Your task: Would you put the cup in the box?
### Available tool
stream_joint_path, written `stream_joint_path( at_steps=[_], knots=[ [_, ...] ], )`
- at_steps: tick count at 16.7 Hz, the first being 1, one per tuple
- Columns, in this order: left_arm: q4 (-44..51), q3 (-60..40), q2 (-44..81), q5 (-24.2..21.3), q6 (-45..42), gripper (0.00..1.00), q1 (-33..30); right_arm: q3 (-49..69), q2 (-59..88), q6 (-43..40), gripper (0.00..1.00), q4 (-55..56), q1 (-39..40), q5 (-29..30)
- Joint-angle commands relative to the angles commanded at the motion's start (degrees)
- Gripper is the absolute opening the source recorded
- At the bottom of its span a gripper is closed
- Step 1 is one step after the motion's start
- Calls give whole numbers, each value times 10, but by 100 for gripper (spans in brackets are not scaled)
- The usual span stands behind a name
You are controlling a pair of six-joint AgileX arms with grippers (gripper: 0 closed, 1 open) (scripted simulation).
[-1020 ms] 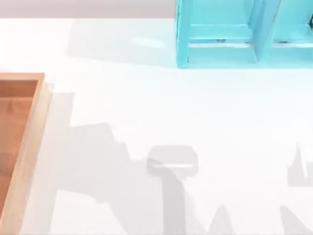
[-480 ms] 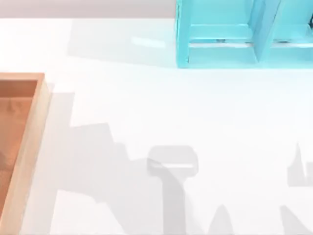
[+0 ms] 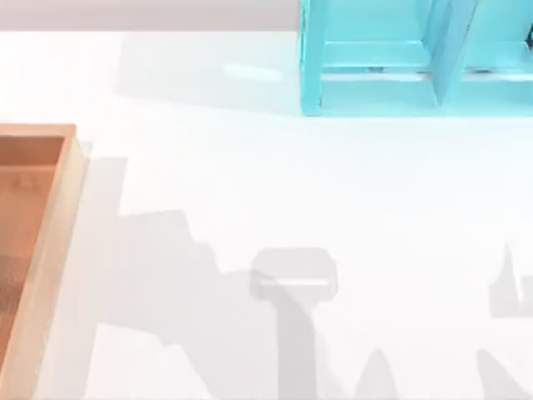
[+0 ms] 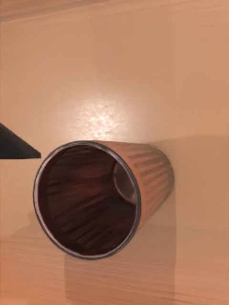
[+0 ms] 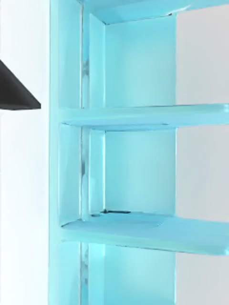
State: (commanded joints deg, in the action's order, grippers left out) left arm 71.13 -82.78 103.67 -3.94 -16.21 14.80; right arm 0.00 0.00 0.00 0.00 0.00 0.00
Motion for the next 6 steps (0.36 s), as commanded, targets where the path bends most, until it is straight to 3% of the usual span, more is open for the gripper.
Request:
stream_joint_path(
  at_steps=[6],
  knots=[
    [0,0,0,0,0,100,0,0,0,0,100,0,0,0]
  ],
)
